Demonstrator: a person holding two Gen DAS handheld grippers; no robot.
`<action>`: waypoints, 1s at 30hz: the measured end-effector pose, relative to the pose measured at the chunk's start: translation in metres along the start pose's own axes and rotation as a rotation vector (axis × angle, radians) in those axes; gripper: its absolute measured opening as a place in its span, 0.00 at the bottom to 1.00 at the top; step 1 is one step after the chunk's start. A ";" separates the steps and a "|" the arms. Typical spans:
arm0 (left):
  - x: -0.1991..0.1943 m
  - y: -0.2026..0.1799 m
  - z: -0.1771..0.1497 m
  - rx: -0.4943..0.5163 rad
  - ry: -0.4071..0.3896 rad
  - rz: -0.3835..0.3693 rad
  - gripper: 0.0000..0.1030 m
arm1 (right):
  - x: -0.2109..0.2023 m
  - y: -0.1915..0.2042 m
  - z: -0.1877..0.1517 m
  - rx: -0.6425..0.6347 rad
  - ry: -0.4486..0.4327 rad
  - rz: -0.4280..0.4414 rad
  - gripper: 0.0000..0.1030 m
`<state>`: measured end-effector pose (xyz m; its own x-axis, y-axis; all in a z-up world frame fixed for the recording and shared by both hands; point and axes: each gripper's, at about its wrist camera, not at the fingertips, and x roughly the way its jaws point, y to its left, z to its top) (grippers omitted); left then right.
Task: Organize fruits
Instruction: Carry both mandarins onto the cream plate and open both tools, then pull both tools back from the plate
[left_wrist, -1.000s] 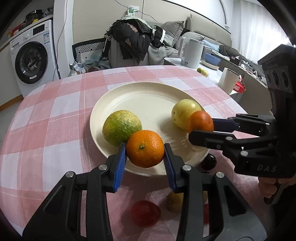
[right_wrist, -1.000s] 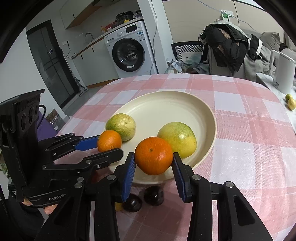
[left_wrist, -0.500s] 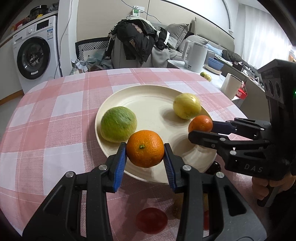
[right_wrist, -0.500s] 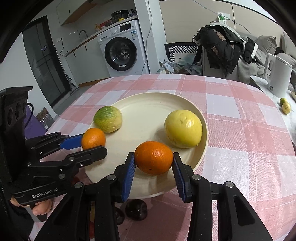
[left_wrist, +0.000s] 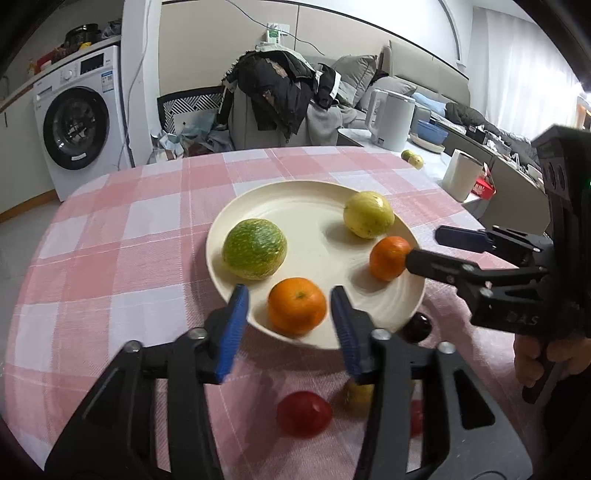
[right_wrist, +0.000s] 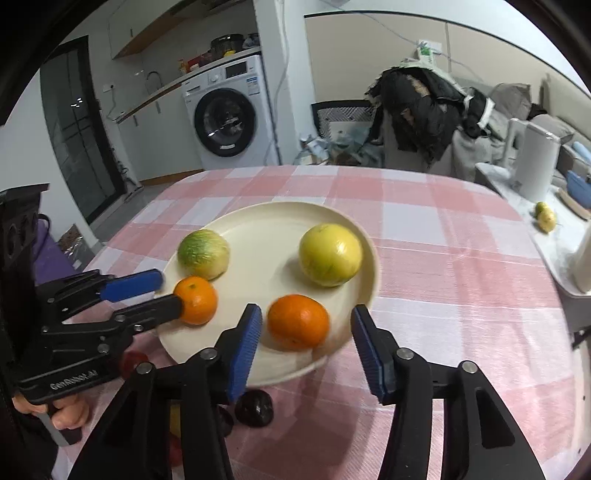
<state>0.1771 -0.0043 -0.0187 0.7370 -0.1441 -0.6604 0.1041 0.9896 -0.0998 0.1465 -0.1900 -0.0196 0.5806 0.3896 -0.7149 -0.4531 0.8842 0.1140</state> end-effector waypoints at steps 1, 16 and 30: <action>-0.006 0.000 -0.001 -0.006 -0.012 0.003 0.57 | -0.004 -0.001 -0.001 0.007 -0.004 0.002 0.69; -0.081 0.004 -0.038 -0.030 -0.104 0.086 0.99 | -0.056 0.002 -0.028 0.023 -0.059 0.037 1.00; -0.074 0.007 -0.048 -0.030 -0.065 0.095 0.99 | -0.046 0.028 -0.040 -0.095 0.032 0.047 1.00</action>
<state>0.0912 0.0133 -0.0063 0.7843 -0.0476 -0.6185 0.0118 0.9980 -0.0619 0.0802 -0.1931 -0.0112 0.5357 0.4201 -0.7325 -0.5424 0.8360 0.0828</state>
